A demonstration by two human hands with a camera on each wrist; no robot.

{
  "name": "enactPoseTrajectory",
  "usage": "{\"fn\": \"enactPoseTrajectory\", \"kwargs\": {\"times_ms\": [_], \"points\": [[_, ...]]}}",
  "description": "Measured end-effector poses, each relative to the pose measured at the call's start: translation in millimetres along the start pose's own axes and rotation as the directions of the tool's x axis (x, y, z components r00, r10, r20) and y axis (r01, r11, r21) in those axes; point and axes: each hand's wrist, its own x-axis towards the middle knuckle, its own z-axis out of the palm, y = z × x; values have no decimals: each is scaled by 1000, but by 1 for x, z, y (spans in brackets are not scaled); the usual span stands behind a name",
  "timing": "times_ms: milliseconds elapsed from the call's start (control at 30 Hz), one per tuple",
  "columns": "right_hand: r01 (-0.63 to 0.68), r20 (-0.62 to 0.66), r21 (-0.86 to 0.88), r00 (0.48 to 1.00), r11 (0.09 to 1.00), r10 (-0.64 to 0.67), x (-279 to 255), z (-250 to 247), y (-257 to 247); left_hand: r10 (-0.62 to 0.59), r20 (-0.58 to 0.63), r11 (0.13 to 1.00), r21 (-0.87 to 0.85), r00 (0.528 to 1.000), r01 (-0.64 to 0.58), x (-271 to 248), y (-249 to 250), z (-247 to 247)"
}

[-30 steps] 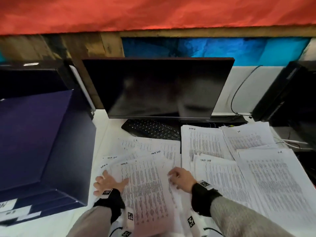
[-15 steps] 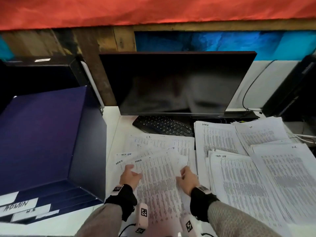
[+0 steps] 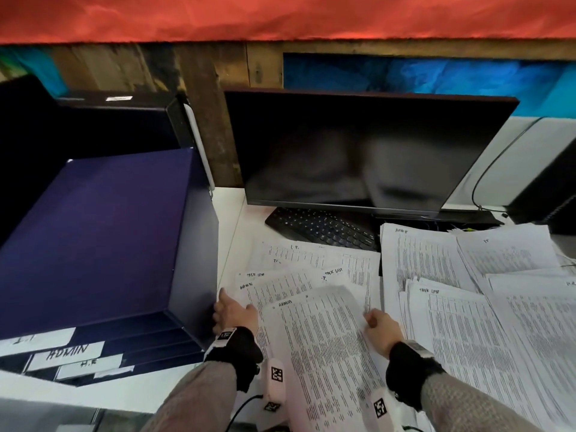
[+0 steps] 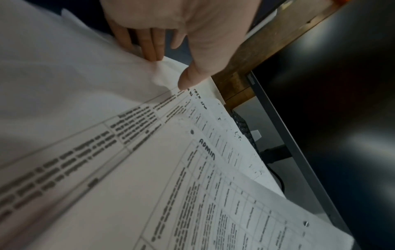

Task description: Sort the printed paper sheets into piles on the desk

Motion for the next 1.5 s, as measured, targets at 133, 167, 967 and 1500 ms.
{"fn": "enactPoseTrajectory", "kwargs": {"times_ms": [133, 167, 967, 1500], "points": [[6, -35, 96, 999, 995, -2, -3, 5, -1, 128, -92, 986, -98, 987, -137, 9, 1, 3], [8, -47, 120, 999, 993, -3, -3, 5, -2, 175, -121, 968, -162, 977, -193, 10, 1, 3], [-72, 101, 316, 994, 946, 42, -12, 21, -24, 233, 364, 894, -445, 902, -52, -10, -13, -7], [-19, 136, 404, 990, 914, -39, -21, 14, -13, 181, 195, 975, 90, 964, -202, -1, -5, -4]]}}
